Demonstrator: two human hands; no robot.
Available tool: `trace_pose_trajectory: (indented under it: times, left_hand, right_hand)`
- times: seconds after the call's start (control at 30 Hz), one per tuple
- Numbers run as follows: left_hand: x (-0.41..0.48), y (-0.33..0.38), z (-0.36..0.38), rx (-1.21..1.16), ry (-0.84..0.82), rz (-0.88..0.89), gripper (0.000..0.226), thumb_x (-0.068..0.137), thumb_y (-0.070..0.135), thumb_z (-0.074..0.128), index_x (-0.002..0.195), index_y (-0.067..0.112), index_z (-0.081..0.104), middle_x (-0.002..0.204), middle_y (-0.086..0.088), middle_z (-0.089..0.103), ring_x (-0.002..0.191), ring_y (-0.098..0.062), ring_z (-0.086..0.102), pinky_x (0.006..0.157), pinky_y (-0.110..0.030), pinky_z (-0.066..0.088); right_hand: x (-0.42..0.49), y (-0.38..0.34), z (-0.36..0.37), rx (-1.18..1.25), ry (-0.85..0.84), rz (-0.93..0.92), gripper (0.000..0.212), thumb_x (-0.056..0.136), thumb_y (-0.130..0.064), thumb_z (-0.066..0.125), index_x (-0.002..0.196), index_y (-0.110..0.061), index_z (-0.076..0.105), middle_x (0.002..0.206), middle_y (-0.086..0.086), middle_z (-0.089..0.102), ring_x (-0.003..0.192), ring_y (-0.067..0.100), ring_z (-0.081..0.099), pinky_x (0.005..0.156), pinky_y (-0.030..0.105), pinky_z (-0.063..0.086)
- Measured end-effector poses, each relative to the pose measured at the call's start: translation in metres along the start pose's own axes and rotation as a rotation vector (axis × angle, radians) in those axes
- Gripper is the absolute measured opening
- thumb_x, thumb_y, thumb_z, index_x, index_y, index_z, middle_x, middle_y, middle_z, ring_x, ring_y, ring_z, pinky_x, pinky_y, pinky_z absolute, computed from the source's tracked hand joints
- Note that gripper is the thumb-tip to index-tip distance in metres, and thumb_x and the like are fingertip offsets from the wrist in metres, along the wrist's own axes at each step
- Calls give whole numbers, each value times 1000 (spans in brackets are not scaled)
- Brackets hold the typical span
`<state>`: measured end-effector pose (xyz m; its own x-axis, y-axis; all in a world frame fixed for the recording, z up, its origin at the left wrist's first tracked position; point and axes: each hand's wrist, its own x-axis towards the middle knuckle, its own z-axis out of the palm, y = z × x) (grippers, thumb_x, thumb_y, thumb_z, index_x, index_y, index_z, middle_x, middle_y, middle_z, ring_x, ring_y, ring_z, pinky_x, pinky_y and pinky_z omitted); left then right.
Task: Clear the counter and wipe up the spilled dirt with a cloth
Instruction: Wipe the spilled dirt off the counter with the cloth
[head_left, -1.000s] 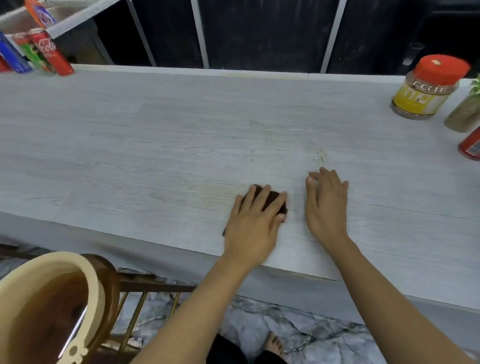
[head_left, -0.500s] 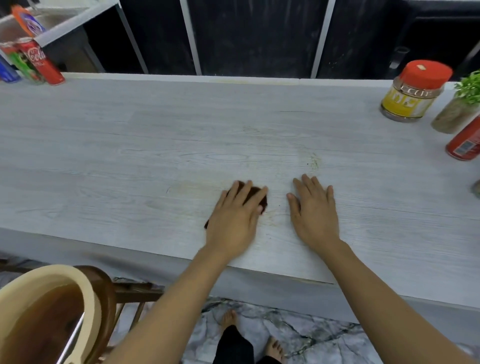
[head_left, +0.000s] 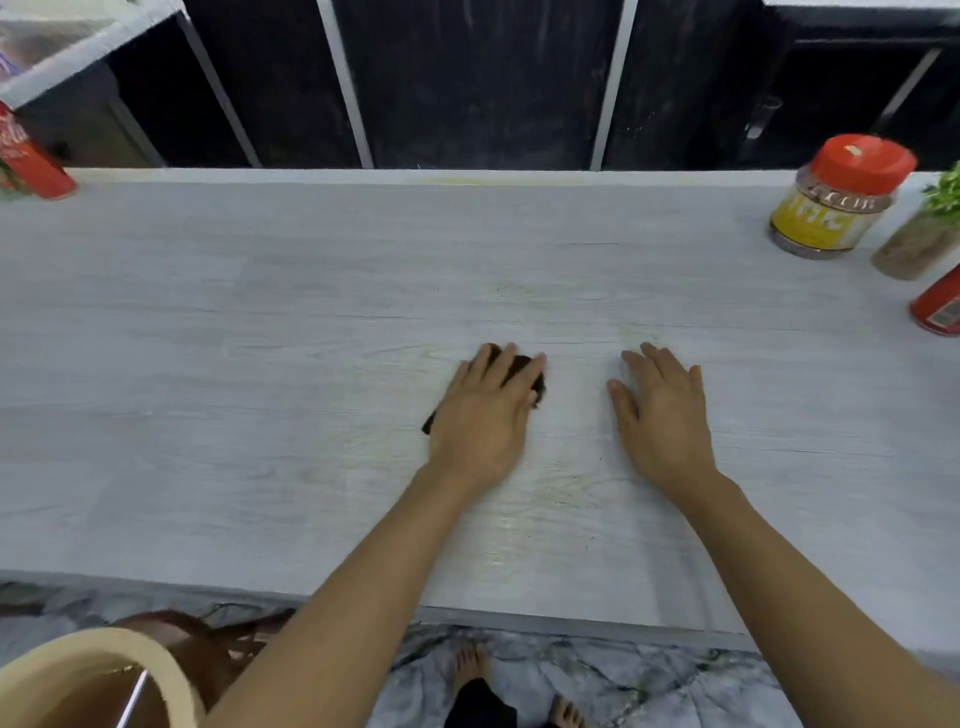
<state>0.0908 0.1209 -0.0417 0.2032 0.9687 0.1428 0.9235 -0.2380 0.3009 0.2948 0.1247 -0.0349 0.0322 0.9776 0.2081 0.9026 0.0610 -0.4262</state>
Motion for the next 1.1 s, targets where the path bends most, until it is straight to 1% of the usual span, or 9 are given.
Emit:
trace_pose_trajectory:
  times: [0.13, 0.23, 0.33, 0.47, 0.57, 0.67, 0.77, 0.93, 1.1]
  left_hand:
    - [-35, -37, -24, -70, -101, 245, 48, 103, 40, 24, 150, 35, 22, 157, 11, 20, 147, -9, 11, 120, -29, 6]
    - [1, -120, -37, -52, 20, -10, 49, 100, 39, 30, 146, 23, 39, 153, -3, 36, 144, -21, 26, 118, -38, 19]
    - [74, -153, -40, -16, 59, -280, 48, 103, 33, 28, 149, 20, 33, 157, -9, 28, 146, -28, 20, 119, -43, 17]
    - [129, -74, -10, -55, 37, -152, 48, 104, 30, 25, 150, 17, 29, 156, -8, 29, 145, -28, 19, 118, -40, 16]
    - [72, 14, 15, -93, -73, 208, 48, 104, 33, 26, 151, 23, 26, 158, -2, 25, 148, -22, 15, 121, -36, 9]
    - [12, 27, -1, -103, -179, 503, 49, 104, 37, 28, 151, 27, 21, 159, 7, 17, 147, -10, 9, 120, -28, 3]
    - [47, -23, -13, -162, -189, 413, 51, 102, 41, 29, 151, 28, 20, 157, 13, 16, 145, -2, 7, 117, -20, -1]
    - [181, -44, 8, -79, -86, 35, 50, 104, 35, 27, 150, 16, 26, 159, -6, 23, 147, -23, 16, 120, -38, 11]
    - [152, 76, 46, -116, -120, 293, 51, 104, 34, 25, 151, 16, 21, 160, -3, 21, 148, -23, 12, 121, -38, 10]
  right_hand:
    - [12, -1, 7, -49, -51, 35, 50, 100, -36, 36, 143, -10, 38, 153, 11, 30, 145, 26, 19, 119, 47, 4]
    - [10, -1, 11, -82, -61, 46, 52, 100, -38, 32, 145, -11, 35, 155, 9, 28, 146, 24, 16, 119, 45, 4]
    - [9, -1, 11, -85, -58, 50, 52, 101, -39, 32, 146, -13, 34, 156, 7, 26, 146, 21, 14, 120, 42, 3]
    - [9, -2, 7, 3, -33, 58, 48, 100, -34, 40, 143, -12, 40, 154, 7, 31, 145, 20, 19, 120, 37, 6]
    - [11, 7, -8, 73, 26, 117, 45, 99, -30, 44, 140, -10, 44, 152, 8, 34, 144, 20, 22, 119, 37, 13]
    - [12, 30, -27, 24, 46, 172, 46, 99, -28, 45, 140, -10, 43, 151, 8, 35, 143, 22, 23, 118, 34, 11]
    - [8, 50, -40, 7, 24, 220, 47, 98, -29, 45, 141, -11, 42, 152, 7, 35, 143, 21, 25, 119, 38, 14]
    - [-8, 69, -47, 6, 40, 273, 46, 98, -30, 45, 141, -13, 43, 151, 6, 36, 142, 21, 26, 119, 39, 15]
    - [-14, 78, -50, 68, 28, 278, 44, 100, -28, 42, 142, -15, 42, 150, 1, 37, 141, 16, 27, 118, 32, 15]
